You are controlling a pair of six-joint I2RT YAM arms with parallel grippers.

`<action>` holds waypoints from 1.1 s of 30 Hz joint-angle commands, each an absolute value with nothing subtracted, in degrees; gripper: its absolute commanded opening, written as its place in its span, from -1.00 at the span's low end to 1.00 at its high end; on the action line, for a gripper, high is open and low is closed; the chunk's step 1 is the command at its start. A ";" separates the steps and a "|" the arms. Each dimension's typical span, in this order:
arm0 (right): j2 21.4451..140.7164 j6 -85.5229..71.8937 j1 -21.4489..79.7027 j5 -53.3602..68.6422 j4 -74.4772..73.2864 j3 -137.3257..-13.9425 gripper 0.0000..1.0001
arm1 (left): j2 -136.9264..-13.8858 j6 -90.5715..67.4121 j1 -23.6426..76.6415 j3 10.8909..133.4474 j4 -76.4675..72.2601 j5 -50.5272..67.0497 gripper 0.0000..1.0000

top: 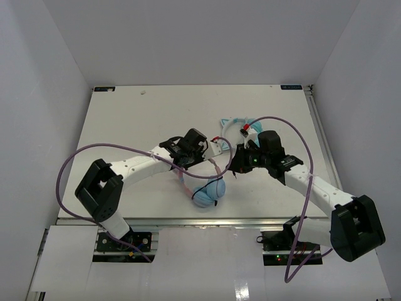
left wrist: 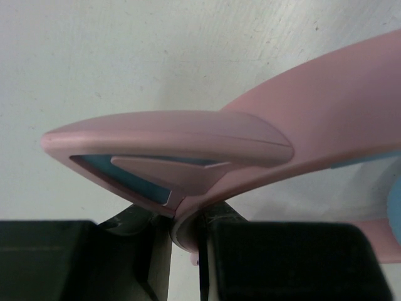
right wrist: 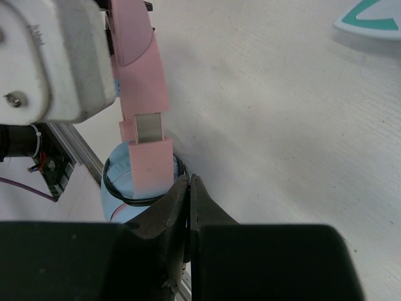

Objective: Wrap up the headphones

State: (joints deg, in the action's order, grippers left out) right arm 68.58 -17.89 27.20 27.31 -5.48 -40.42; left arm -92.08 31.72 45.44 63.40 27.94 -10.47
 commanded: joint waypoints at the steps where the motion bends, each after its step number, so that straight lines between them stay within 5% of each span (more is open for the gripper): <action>1: 67.12 -21.35 26.83 24.57 7.16 -37.81 -0.85 | -97.58 31.74 44.72 66.16 39.49 -14.06 -1.00; 17: 70.63 -21.45 27.25 18.93 11.30 -33.47 -0.85 | -100.78 29.25 46.16 69.61 38.34 -12.41 -0.46; 21: 71.44 -21.40 27.25 18.42 11.82 -33.05 -0.85 | -100.46 29.05 46.45 69.61 37.75 -12.48 -0.22; 23: 71.95 -21.28 27.25 18.28 12.11 -32.80 -0.85 | -100.62 29.00 46.49 69.45 37.46 -12.48 0.14; 33: 74.38 -20.69 27.25 18.17 13.54 -32.24 -0.85 | -99.87 28.78 46.47 69.21 35.80 -12.61 0.23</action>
